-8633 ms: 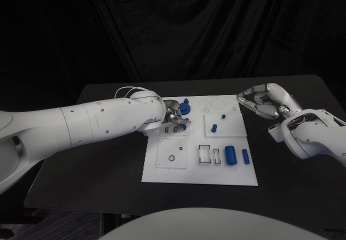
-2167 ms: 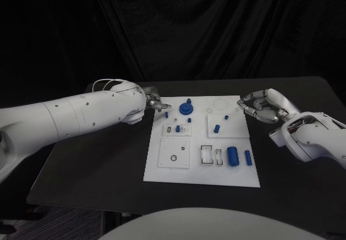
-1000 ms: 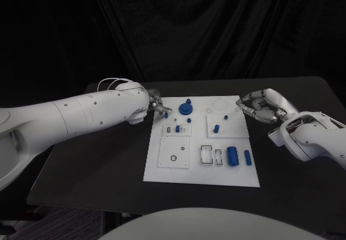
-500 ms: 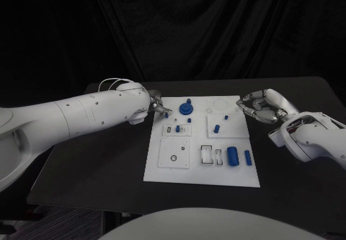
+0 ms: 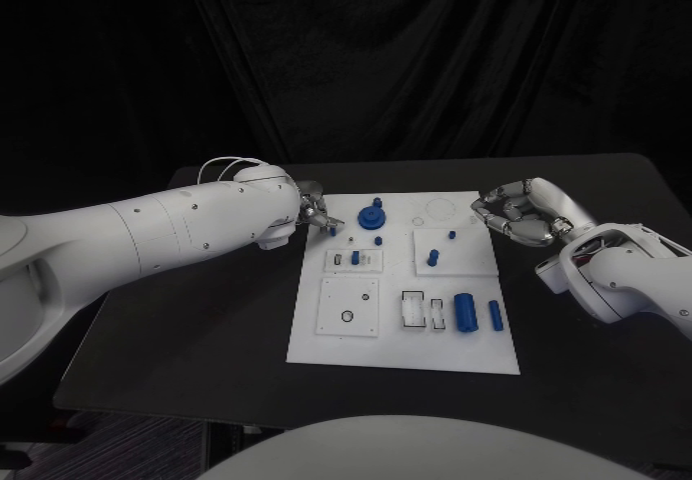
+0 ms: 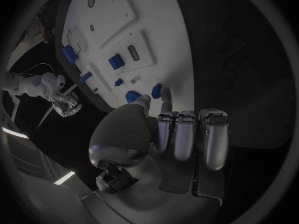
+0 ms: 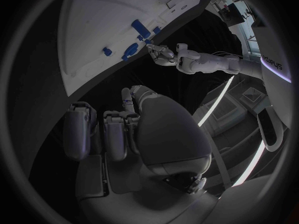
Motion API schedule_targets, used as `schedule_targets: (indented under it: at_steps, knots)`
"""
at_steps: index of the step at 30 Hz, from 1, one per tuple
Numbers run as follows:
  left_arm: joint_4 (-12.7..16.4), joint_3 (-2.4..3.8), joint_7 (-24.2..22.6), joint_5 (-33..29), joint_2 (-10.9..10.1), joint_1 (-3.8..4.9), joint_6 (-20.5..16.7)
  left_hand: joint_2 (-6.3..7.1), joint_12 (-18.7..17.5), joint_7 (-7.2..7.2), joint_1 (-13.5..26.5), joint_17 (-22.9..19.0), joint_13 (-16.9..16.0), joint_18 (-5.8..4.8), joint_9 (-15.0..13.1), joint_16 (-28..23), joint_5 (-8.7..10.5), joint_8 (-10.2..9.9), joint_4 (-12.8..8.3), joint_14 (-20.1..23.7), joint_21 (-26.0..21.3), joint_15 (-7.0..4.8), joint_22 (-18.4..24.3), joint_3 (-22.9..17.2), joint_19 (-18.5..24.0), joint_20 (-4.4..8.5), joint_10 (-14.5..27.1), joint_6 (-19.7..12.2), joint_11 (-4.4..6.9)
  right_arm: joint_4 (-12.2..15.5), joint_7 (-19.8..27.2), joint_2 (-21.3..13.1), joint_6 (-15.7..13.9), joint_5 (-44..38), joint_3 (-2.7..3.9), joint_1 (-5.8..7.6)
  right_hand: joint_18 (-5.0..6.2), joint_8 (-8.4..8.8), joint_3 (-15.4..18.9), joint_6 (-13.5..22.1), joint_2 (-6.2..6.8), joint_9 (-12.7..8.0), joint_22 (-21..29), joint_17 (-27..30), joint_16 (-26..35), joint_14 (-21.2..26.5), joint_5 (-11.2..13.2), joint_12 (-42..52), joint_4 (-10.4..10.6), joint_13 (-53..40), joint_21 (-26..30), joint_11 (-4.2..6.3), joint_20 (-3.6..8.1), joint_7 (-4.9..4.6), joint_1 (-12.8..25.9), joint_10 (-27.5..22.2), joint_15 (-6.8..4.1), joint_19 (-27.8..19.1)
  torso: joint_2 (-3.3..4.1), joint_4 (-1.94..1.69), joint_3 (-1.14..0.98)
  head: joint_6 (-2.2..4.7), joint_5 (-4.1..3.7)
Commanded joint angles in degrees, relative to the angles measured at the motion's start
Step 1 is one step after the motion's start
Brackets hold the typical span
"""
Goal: Assemble the parts on the task board
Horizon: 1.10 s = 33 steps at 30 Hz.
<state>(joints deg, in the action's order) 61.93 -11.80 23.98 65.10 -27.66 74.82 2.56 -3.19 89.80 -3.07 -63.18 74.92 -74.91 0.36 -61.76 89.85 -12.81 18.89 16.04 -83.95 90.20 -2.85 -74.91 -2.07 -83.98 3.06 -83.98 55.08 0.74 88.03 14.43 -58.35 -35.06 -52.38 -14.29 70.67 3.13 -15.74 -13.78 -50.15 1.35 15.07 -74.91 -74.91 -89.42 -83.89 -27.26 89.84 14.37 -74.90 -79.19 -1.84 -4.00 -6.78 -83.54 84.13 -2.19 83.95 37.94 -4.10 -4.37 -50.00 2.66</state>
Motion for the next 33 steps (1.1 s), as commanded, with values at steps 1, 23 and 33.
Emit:
schedule_targets:
  at_steps: [1,23,33]
  knots:
    - [-0.1,0.02,-1.1,0.1,0.2,-0.15,1.0,-0.01,0.2,0.07,-0.8,15.1,-15.1,-0.36,0.1,0.2,-0.34,-0.5,-0.5,-6.1,-0.2,0.41,-15.1,-0.1,-6.0,-0.45,-6.0,0.4,-0.28,0.0,-1.0,0.1,0.4,0.0,0.04,-0.14,-0.42,-0.34,-0.4,0.4,0.0,0.1,-11.5,-14.3,0.2,-5.8,-0.3,0.2,0.0,-15.1,0.2,-0.34,-0.45,-0.08,-0.7,5.9,0.47,1.0,0.0,0.04,0.0,0.0,0.1]
    - [-0.5,-0.09,-1.5,0.1,0.4,-0.28,2.3,-0.28,0.2,0.29,-4.1,15.1,-15.1,-0.36,0.4,0.2,-5.94,-2.9,-1.8,-6.1,-0.2,0.24,-15.1,-2.1,-6.0,-0.31,-6.0,1.0,-0.09,-0.2,-1.4,0.3,0.8,0.0,0.04,-0.14,-0.38,-0.39,-0.5,0.4,-0.01,0.1,-11.5,-14.2,0.3,-5.8,-0.4,0.2,-0.2,-15.1,0.3,-0.35,-0.45,-0.1,-0.9,5.9,0.47,0.9,0.03,0.01,-0.01,0.0,0.07]
    - [-0.6,-0.12,-1.5,0.1,0.3,-0.33,2.6,0.62,0.2,0.49,-5.7,15.1,-15.1,-0.36,0.1,0.2,-11.67,-4.2,-2.6,-6.1,-0.2,0.05,-15.1,-5.3,-6.0,-0.12,-6.0,1.5,0.11,-0.2,-1.6,0.3,1.1,0.0,0.04,-0.14,-0.37,-0.4,-0.6,0.4,-0.01,0.1,-11.4,-14.2,0.4,-5.8,-0.5,0.2,-0.3,-15.1,0.4,-0.36,-0.46,-0.12,-1.0,5.9,0.47,0.9,0.02,0.01,0.0,0.0,0.13]
